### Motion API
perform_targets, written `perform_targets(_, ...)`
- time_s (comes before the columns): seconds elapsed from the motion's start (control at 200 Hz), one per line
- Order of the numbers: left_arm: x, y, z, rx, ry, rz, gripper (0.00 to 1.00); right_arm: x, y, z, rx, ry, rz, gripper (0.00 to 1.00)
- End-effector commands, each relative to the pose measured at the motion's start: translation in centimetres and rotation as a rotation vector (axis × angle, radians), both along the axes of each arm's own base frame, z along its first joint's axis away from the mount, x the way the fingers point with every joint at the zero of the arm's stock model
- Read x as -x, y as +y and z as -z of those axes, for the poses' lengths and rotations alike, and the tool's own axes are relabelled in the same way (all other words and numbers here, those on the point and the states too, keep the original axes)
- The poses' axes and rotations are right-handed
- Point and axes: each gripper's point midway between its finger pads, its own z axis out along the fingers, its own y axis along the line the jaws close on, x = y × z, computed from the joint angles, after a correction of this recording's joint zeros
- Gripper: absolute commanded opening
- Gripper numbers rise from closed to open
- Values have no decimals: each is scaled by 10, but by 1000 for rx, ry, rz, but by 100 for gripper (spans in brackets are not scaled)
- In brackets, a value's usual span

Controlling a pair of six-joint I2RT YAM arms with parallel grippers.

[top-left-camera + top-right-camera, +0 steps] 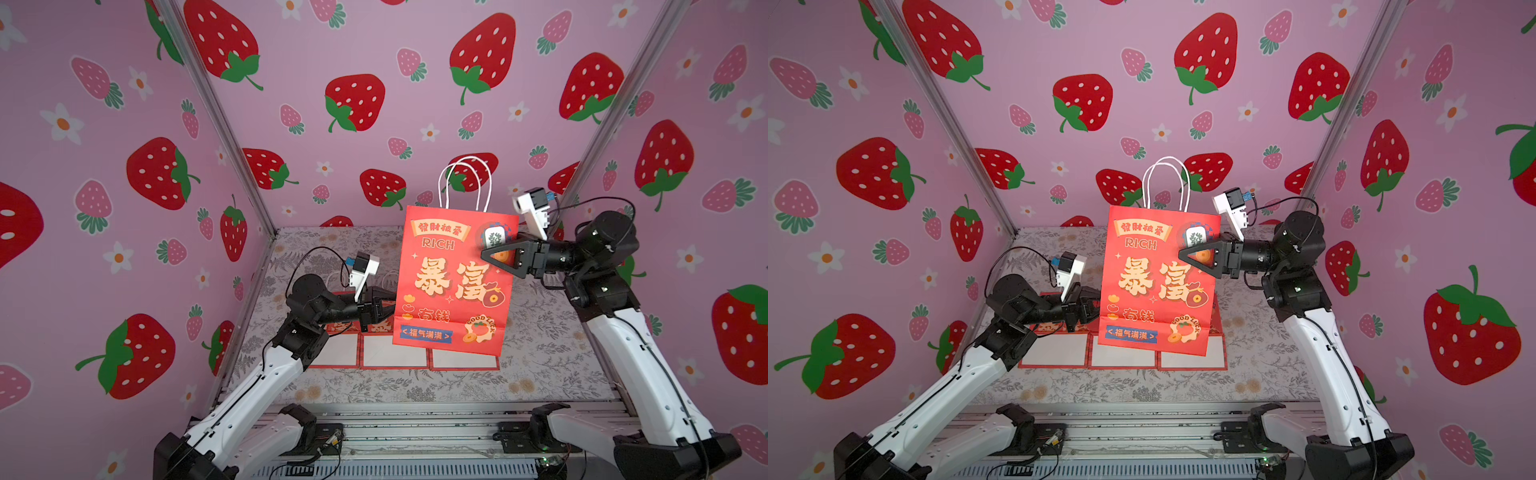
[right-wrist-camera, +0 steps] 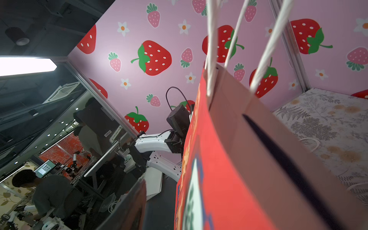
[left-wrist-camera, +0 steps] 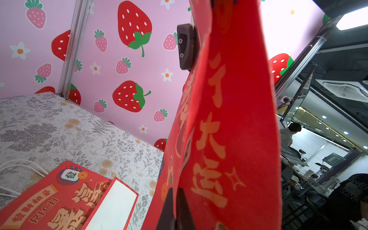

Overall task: Put away the paper bag
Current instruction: Press the paper bag.

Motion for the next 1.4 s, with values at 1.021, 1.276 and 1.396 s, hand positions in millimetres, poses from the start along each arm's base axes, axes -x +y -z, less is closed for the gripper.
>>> perform_targets(1.021, -18, 71, -59, 215, -51, -321, 100, 22, 2, 25, 72, 62, -57, 0)
perform_targets(1.276, -10, 62, -74, 254, -20, -226, 99, 33, 17, 37, 101, 73, -127, 0)
perform_targets(1.396, -8, 50, -73, 232, -6, -182, 100, 31, 23, 40, 107, 73, -130, 0)
